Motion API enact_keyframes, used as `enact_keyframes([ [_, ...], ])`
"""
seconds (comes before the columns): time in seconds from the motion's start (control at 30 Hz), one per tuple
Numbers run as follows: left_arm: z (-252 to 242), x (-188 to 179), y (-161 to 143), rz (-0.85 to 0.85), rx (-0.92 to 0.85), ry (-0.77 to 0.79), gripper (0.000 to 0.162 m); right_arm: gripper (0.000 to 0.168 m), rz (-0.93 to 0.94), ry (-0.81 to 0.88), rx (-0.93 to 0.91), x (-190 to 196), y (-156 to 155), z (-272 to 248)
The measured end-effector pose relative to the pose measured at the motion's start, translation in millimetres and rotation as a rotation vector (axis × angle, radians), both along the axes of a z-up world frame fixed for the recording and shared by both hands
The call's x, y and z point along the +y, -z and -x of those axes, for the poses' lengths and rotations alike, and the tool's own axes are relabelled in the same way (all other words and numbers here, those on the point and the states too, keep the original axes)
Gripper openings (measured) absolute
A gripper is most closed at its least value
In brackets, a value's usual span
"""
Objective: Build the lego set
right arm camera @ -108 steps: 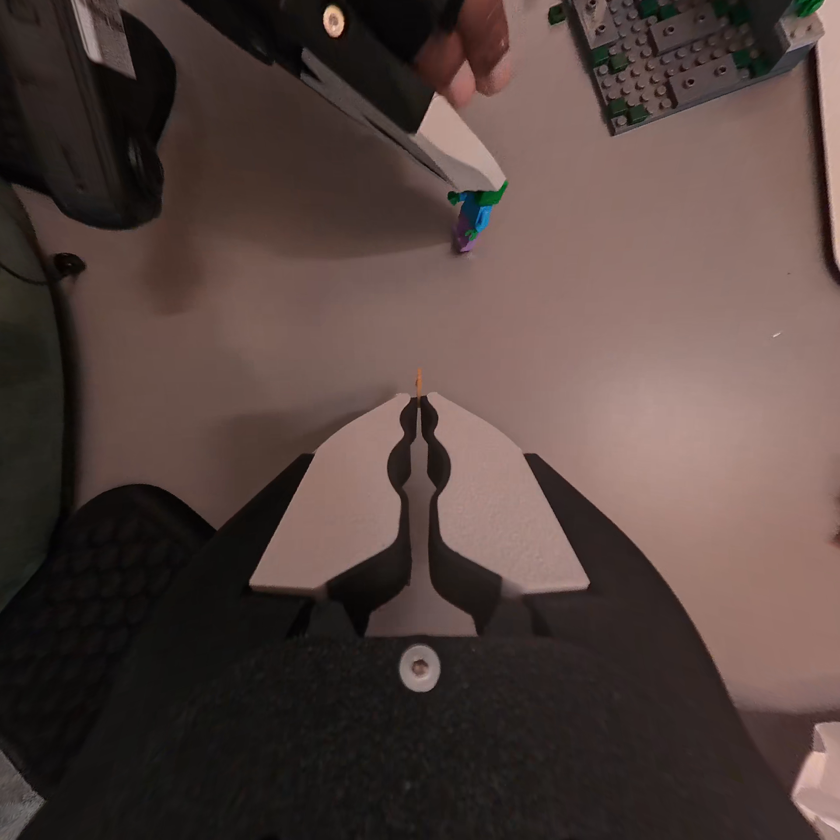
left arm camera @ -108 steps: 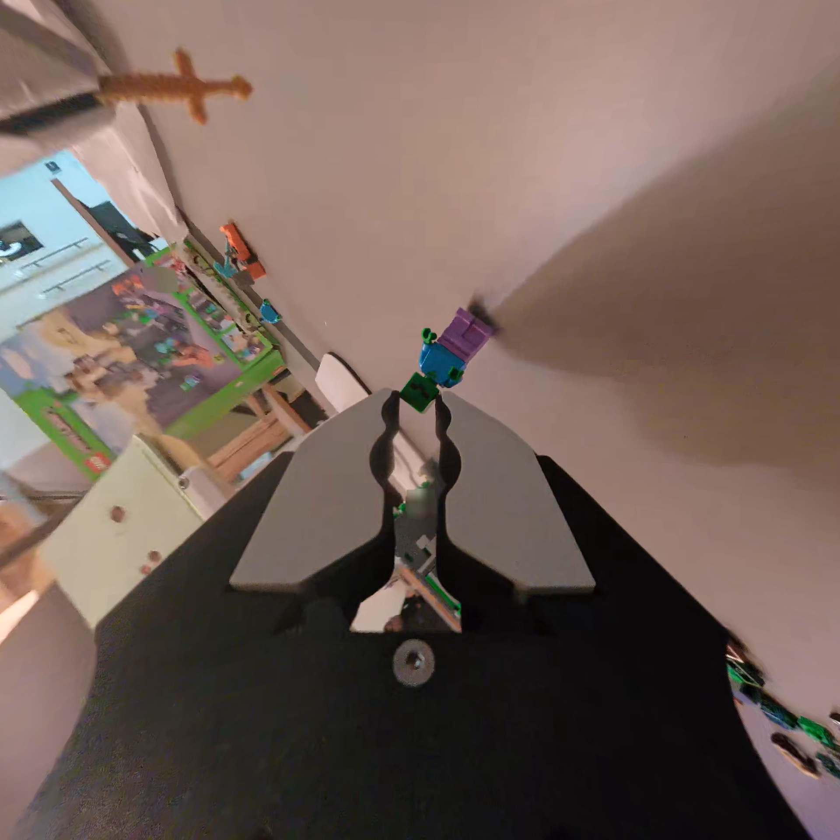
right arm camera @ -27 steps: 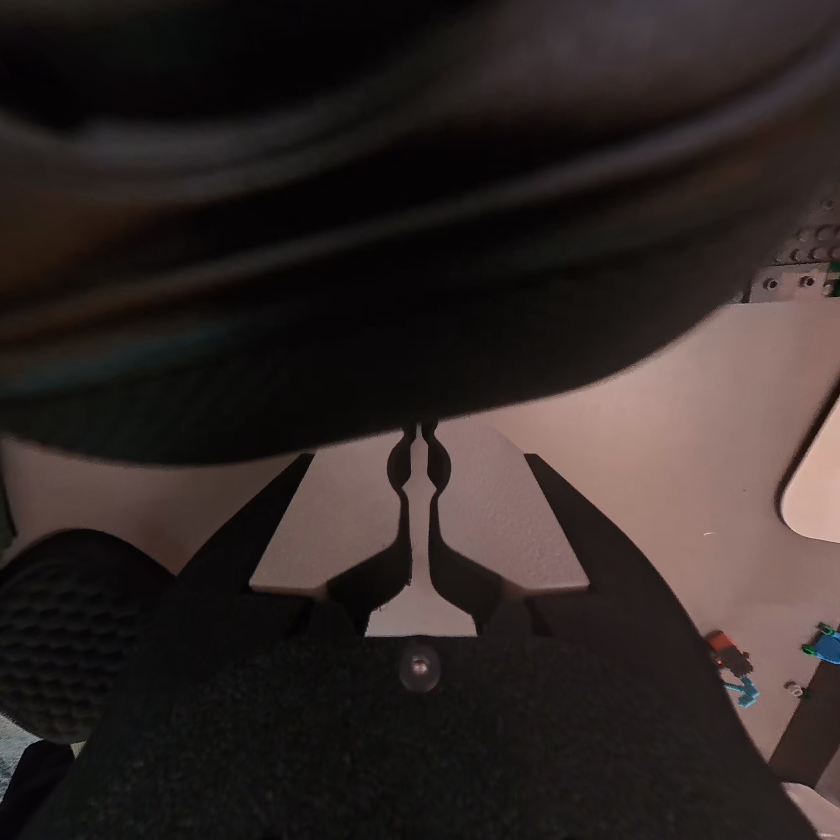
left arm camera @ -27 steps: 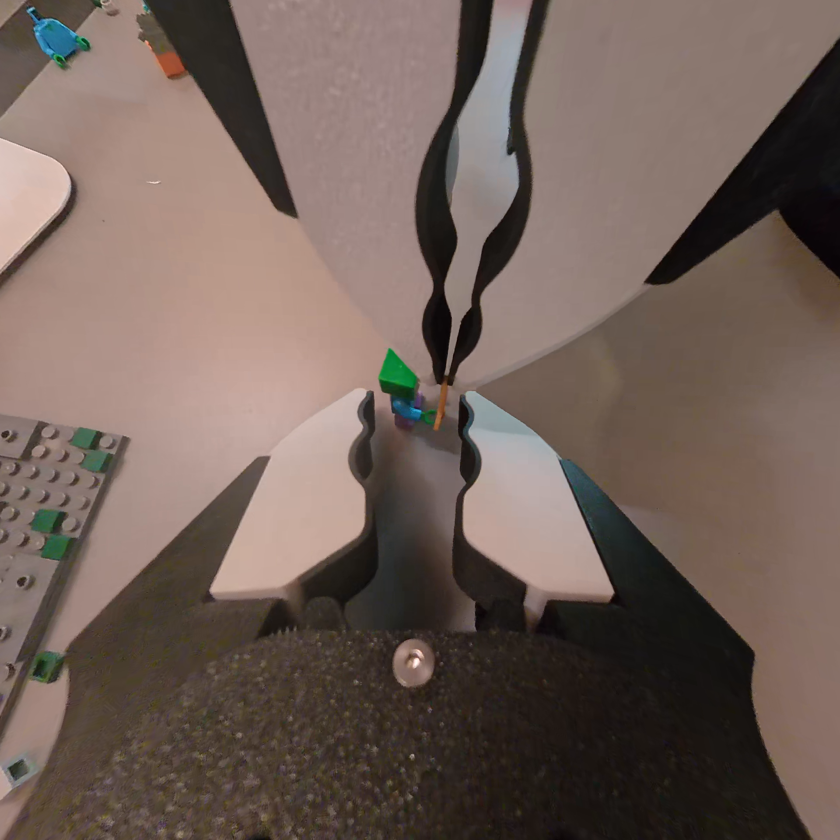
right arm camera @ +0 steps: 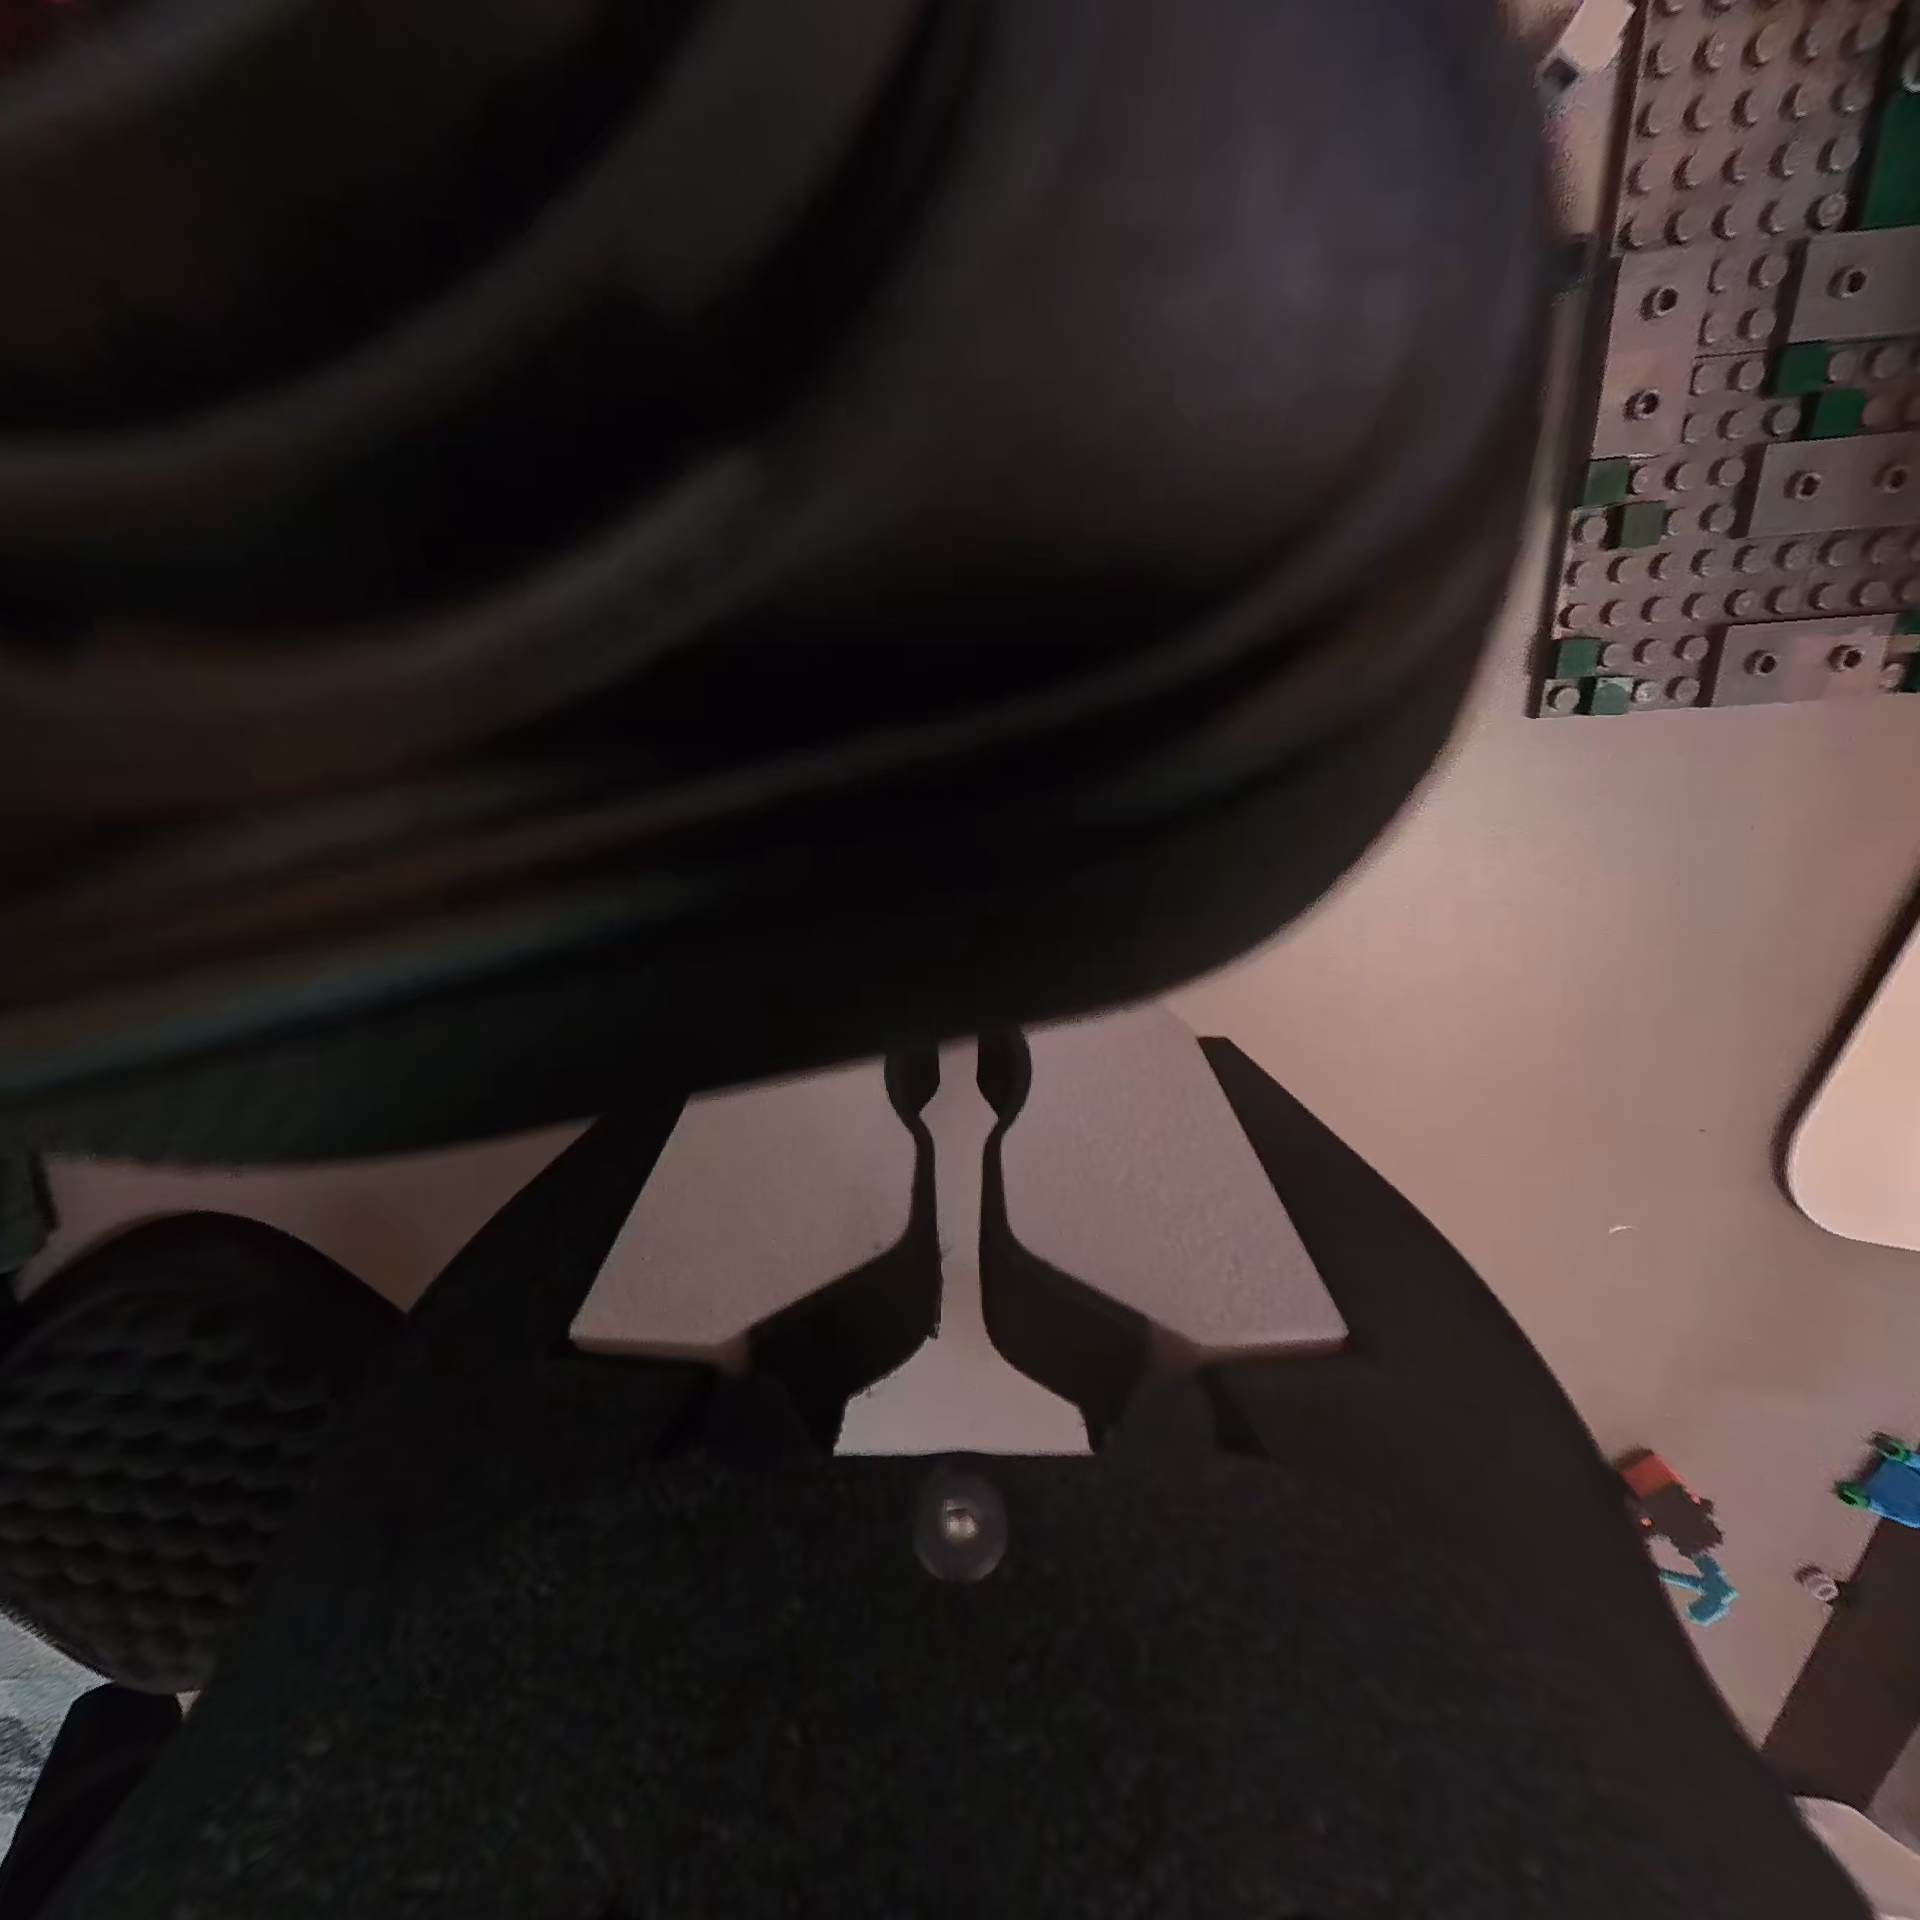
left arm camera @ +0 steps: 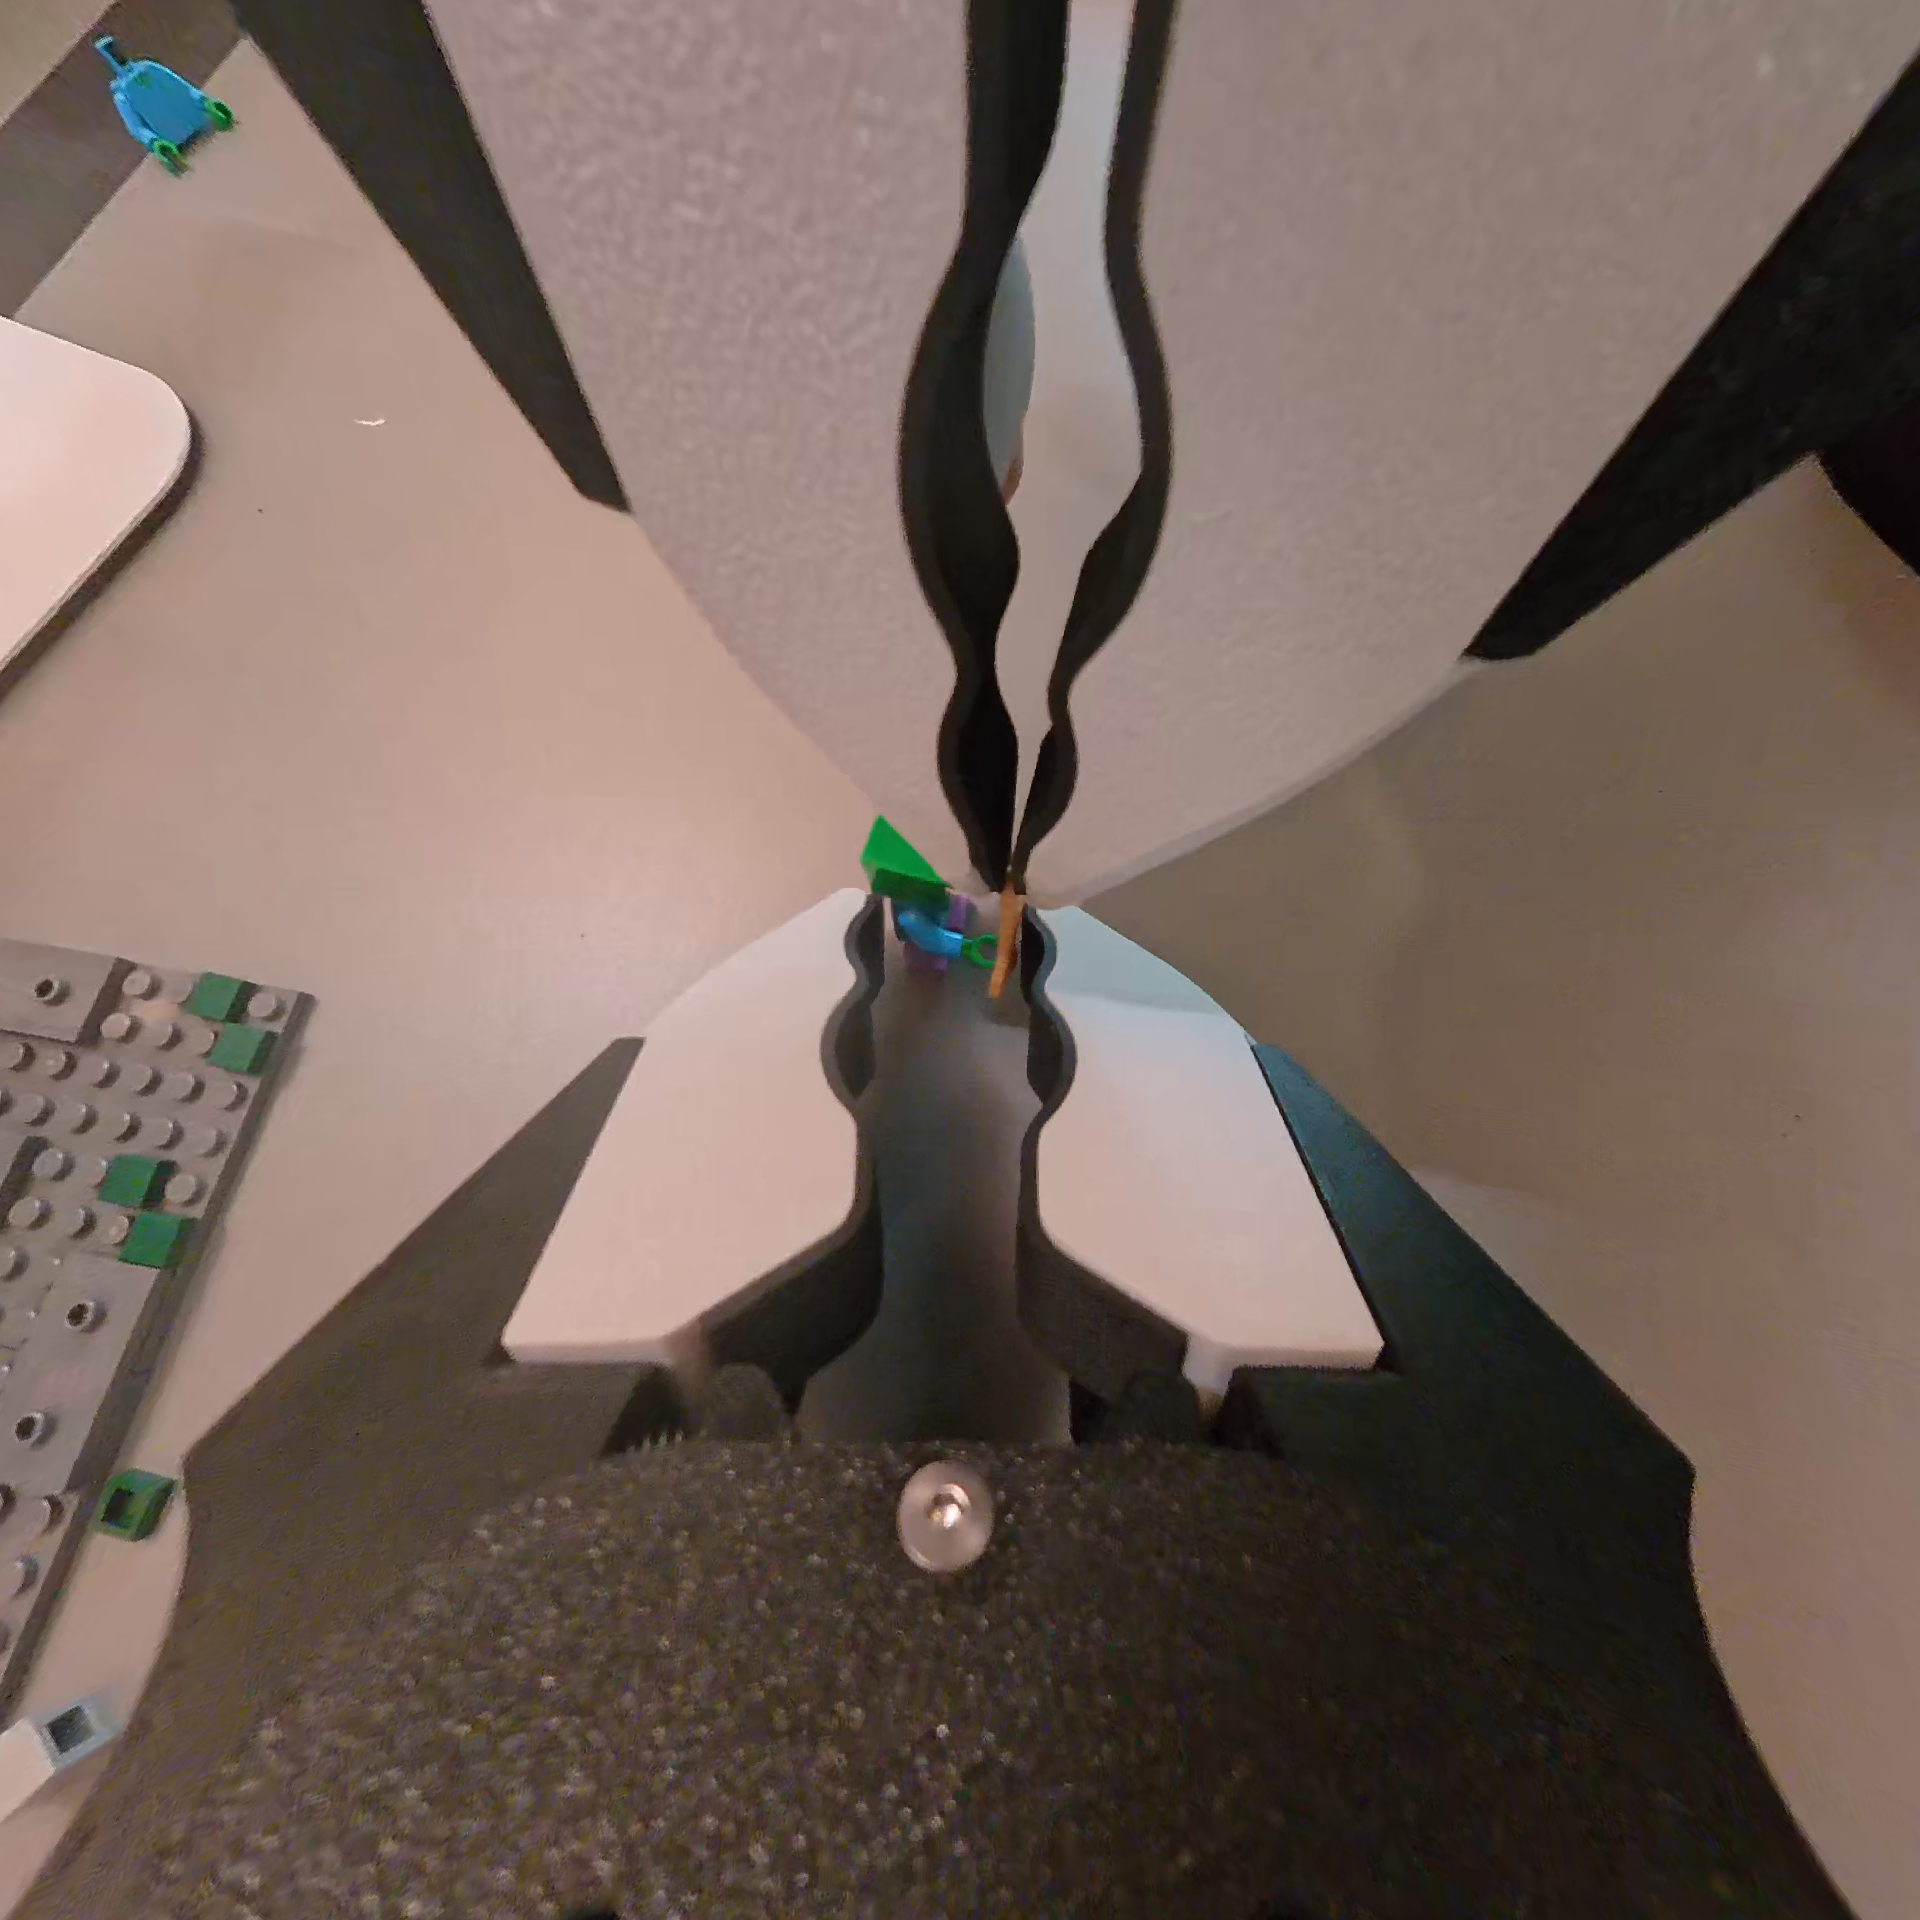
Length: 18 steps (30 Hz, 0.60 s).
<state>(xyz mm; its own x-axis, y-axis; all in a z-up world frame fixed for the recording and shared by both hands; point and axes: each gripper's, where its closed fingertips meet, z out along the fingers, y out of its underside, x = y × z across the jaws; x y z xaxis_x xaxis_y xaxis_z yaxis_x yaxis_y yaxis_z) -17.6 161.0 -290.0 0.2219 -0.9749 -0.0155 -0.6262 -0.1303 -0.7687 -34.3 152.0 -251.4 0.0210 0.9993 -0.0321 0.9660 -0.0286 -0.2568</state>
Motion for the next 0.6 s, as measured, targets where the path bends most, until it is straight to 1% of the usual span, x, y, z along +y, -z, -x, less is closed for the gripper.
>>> enact_keyframes([
  [0.6,0.2,0.0,-0.3,-0.021,0.0,-0.005,0.02,0.0,0.0,-0.002,-0.006,0.2,-0.3,-0.4],
])
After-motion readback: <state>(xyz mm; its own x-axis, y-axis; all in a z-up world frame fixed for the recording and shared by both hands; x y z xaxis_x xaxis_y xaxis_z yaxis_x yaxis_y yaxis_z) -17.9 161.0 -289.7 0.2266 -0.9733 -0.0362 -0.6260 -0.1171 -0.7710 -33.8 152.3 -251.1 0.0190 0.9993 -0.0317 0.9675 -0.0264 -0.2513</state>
